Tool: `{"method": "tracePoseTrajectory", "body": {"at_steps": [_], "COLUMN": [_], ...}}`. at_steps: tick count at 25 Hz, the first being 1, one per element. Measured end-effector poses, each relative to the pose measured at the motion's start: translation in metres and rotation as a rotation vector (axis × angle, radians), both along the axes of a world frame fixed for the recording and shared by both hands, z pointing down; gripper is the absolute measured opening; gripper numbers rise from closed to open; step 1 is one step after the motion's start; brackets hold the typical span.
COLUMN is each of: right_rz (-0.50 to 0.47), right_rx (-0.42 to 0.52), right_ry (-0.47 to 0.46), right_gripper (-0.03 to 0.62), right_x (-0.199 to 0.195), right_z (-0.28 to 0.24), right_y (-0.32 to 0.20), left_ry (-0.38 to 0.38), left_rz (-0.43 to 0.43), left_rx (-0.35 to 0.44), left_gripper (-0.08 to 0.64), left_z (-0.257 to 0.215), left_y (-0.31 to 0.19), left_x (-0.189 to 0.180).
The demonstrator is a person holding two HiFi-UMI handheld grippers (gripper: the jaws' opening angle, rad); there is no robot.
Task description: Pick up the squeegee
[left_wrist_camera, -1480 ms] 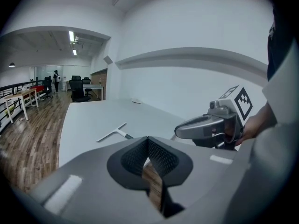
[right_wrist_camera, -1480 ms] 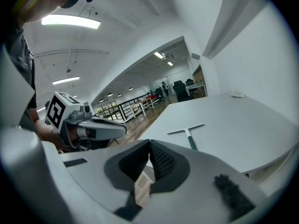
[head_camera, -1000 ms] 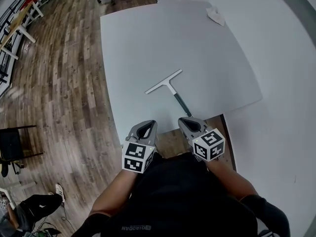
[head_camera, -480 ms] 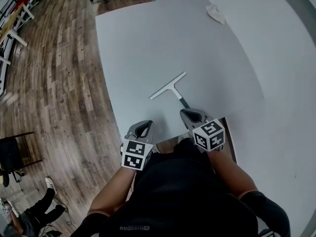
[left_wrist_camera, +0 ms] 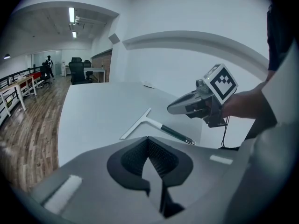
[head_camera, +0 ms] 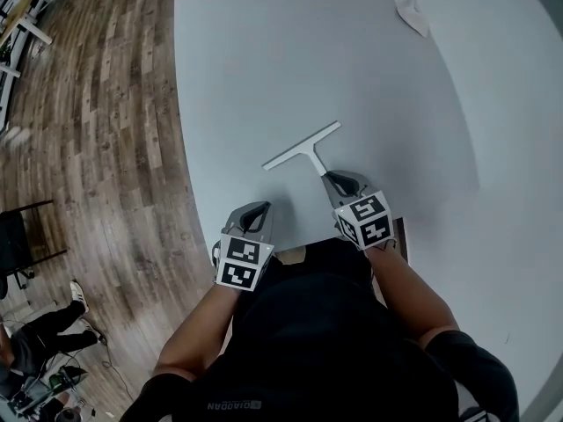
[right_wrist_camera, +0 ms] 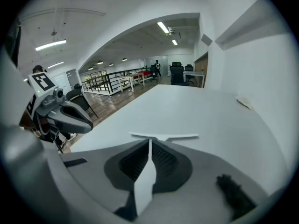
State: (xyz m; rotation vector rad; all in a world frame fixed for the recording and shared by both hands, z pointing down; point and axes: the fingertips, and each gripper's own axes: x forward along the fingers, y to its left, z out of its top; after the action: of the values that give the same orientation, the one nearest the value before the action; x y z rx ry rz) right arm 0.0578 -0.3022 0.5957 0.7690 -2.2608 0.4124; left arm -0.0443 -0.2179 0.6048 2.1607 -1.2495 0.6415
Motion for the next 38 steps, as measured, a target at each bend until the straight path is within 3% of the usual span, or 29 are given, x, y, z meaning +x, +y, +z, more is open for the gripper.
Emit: {"method": "tracePoseTrajectory", "body": {"at_steps": [3, 6, 9, 14, 23, 31, 38], "right_rz": [-0.034, -0.051, -0.047, -0.074, -0.074, -0.053, -0.035], "right_rx": [-0.038, -0.072, -0.104, -0.178, -0.227, -0.225, -0.143], "right_ry": [0.041, 0.076, 0.119, 0.148, 0.172, 0.157, 0.067], "right_gripper": [0.013, 0.086, 0.115, 0.121, 0.121, 0.091, 0.089], "right_x": [-0.001, -0.002, -0.002, -0.001, -0.007, -0.007, -0.027], "right_z": [0.025, 0.045, 0.063, 0.091, 0.116, 0.116, 0.072], "right_y": [-0.009, -0.015, -0.021, -0.029, -0.041, -0.04, -0.036], "left_ry": [-0.002, -0.003, -0.003, -0.004, -0.005, -0.005, 0.006], "left_rz": [-0.02, -0.033, -0.05, -0.076, -0.093, -0.115, -0.105], "left_rx": [-0.021, -0.042, -0.059, -0.085, -0.11, -0.081, -0.01], "left_gripper": [0.008, 0.008, 0.008, 0.008, 0.008, 0.008, 0.008], "left_z": [0.009, 0.015, 0.019, 0.023, 0.03, 0.026, 0.003], "left_y": [-0.007, -0.011, -0.014, -0.024, -0.029, -0.027, -0.02], "left_x": [0.006, 0.01, 0.009, 0.015, 0.007, -0.008, -0.025]}}
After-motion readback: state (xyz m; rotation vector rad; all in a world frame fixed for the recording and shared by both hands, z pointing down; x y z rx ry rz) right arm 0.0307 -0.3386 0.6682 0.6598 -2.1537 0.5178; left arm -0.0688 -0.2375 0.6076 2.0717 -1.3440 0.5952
